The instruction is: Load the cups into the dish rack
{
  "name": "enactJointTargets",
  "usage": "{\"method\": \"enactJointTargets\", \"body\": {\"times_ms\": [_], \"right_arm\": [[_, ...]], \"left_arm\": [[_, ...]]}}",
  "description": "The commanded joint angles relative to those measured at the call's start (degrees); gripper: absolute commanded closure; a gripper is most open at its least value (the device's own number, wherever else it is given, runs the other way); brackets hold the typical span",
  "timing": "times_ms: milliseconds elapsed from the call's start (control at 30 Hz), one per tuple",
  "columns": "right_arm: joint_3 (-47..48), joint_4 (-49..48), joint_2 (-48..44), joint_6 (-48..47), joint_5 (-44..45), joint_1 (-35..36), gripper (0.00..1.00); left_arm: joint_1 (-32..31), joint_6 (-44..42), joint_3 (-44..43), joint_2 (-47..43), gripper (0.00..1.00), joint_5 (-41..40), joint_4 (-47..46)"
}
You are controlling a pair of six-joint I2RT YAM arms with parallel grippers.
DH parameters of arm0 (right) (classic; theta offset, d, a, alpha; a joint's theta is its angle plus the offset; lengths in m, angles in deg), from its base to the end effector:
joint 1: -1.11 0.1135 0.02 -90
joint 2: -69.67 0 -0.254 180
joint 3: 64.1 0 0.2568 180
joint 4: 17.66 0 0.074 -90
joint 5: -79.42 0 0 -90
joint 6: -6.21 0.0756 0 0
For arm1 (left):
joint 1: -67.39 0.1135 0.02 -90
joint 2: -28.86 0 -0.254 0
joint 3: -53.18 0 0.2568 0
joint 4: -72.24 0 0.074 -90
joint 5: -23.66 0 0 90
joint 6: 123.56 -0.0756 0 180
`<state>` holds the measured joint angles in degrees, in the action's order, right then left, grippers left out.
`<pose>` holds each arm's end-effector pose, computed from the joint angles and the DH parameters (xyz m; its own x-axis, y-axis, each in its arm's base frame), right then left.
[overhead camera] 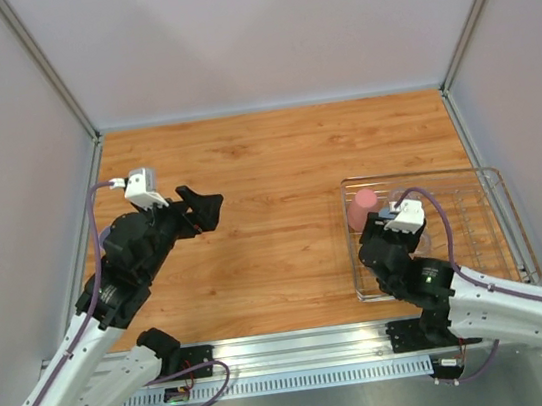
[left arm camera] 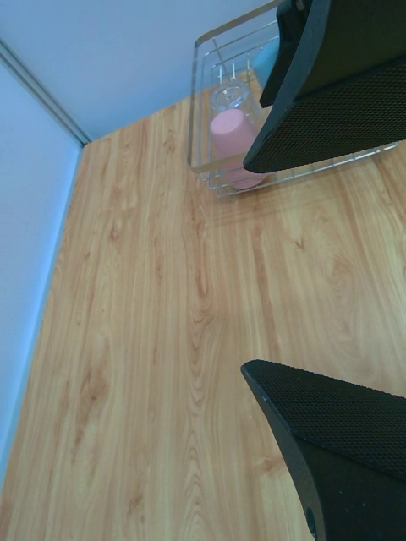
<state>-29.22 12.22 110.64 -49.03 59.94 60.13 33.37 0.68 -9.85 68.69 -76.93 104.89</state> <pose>0.1455 0.1038 0.1945 -0.1875 0.0571 -0.9806 0.2601 0.9655 0.0065 0.1796 -0.1045 0.3530 -0.3374 -0.4395 -0.8324 0.2539 0.8091 -0.5301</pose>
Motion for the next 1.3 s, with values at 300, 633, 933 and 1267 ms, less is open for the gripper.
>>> {"method": "enactJointTargets", "body": {"times_ms": [300,633,933,1267], "right_arm": [[-0.1,-0.9,0.2,6.2,2.3,0.6,0.39],[0.4,1.6,0.2,7.2,0.4,0.7,0.17],[3.5,4.3,-2.6,4.8,-2.8,0.6,0.19],[15.1,26.0,-4.4,10.1,-14.2,0.6,0.23]], "left_arm": [[0.2,0.3,0.9,-1.5,0.0,0.8,0.5],[0.1,-0.4,1.0,-2.0,0.0,0.8,0.6],[0.1,-0.8,0.5,-2.0,0.0,0.9,1.4],[0.1,-1.8,-0.4,-3.8,0.0,-1.0,5.4]]}}
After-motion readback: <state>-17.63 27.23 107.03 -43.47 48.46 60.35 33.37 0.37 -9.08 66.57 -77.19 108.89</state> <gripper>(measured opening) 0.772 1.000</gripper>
